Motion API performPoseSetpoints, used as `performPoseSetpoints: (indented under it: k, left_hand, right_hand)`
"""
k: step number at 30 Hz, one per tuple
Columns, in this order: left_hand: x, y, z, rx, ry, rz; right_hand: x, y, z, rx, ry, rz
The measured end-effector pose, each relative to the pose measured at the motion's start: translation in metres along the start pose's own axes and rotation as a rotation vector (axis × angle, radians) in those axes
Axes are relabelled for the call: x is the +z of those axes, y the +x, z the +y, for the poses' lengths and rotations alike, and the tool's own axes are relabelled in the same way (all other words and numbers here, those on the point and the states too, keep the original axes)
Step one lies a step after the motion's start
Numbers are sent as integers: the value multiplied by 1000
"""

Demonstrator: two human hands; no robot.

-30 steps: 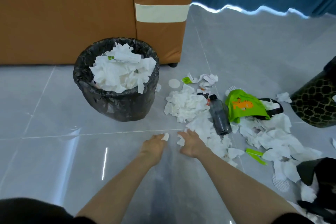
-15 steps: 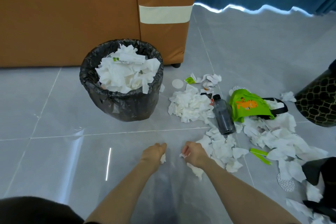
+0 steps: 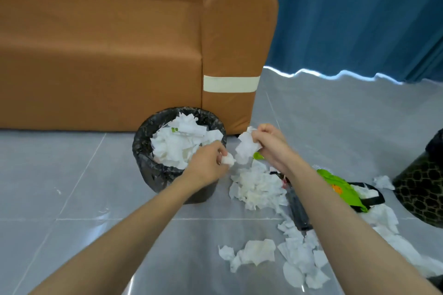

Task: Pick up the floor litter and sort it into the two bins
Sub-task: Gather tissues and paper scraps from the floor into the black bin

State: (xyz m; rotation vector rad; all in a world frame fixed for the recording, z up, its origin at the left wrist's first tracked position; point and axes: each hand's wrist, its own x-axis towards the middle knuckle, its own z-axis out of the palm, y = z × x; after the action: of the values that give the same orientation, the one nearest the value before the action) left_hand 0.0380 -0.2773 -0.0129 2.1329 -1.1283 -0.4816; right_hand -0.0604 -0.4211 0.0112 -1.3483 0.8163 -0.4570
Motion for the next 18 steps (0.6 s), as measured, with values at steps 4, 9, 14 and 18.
performPoseSetpoints:
  k: [4, 9, 14, 18]
  left_hand:
    - [-59, 9, -4, -90, 25, 205]
    - [-86, -1, -37, -169, 67, 325]
    - [-93, -6, -52, -252, 40, 287]
    - [-92, -13, -55, -256, 94, 168]
  right_hand:
    - [32, 11, -34, 2, 234, -155]
    - [76, 17, -40, 25, 155, -203]
    - [96, 6, -25, -13, -155, -242]
    - [96, 0, -22, -14, -340, -227]
